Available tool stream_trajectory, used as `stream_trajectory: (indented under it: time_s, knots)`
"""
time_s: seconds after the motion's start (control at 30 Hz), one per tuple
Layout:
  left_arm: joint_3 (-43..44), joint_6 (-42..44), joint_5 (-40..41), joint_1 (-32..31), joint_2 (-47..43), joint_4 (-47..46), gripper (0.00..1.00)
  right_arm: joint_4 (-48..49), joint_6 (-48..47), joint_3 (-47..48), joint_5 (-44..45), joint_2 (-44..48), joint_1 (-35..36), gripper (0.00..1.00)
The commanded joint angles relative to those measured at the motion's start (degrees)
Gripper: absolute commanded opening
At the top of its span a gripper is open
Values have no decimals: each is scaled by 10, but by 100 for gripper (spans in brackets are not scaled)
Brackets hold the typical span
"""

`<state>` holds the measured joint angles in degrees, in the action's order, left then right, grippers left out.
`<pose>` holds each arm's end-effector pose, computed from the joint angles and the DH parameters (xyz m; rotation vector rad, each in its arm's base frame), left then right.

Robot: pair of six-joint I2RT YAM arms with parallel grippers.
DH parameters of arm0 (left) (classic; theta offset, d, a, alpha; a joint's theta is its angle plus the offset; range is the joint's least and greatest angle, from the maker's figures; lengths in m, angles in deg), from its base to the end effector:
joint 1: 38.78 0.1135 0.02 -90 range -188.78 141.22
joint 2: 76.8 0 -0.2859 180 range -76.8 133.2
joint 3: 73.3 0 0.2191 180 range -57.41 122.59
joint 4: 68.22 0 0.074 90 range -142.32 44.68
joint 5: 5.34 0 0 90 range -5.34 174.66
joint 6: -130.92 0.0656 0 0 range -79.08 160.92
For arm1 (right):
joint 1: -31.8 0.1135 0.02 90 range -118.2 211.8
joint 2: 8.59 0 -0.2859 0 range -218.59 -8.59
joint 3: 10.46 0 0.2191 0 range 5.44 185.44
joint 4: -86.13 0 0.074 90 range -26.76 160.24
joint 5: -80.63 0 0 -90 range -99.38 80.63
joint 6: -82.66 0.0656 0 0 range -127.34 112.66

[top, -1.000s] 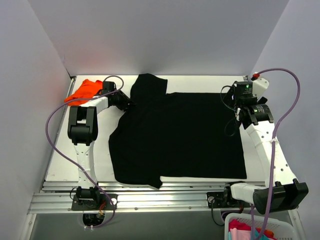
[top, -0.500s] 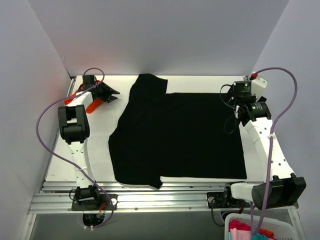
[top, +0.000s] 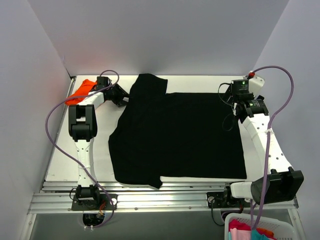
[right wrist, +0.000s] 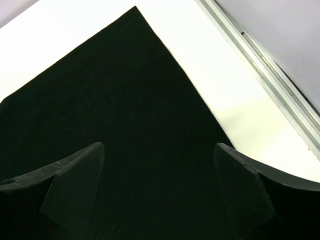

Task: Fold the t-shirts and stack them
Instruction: Flatten the tshirt out

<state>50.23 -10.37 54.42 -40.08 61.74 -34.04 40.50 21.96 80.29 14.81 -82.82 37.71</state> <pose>0.5304 -0.0451 0.1471 -0.8413 2.4083 -1.0331 0.2706 0.0010 0.3858 0.6569 1.9219 -0.0532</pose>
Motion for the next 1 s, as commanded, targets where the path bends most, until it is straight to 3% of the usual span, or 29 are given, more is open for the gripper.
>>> stream_trajectory:
  time_s: [0.0,0.43,0.5,0.53,0.6,0.7,0.87,0.97]
  knots:
    - [11,20,25,-12,4,19,58,1,-4,27,17,0,-5,87]
    - [14,30,118,-19,-6,62,45,-10,-13,23,24,16,-12,87]
    - [17,26,111,-20,1,58,35,-11,-13,20,24,18,-13,87]
    - [22,25,108,-19,3,60,21,-12,-13,19,24,20,-13,87]
    - [43,22,96,-20,19,65,3,-13,-12,16,24,21,-13,87]
    - [74,25,84,-18,38,69,2,-15,-13,15,26,22,-14,87]
    - [227,75,84,-6,86,154,2,-17,-13,15,30,23,-16,87]
    - [254,84,98,10,82,156,2,-19,-13,14,29,25,-19,87]
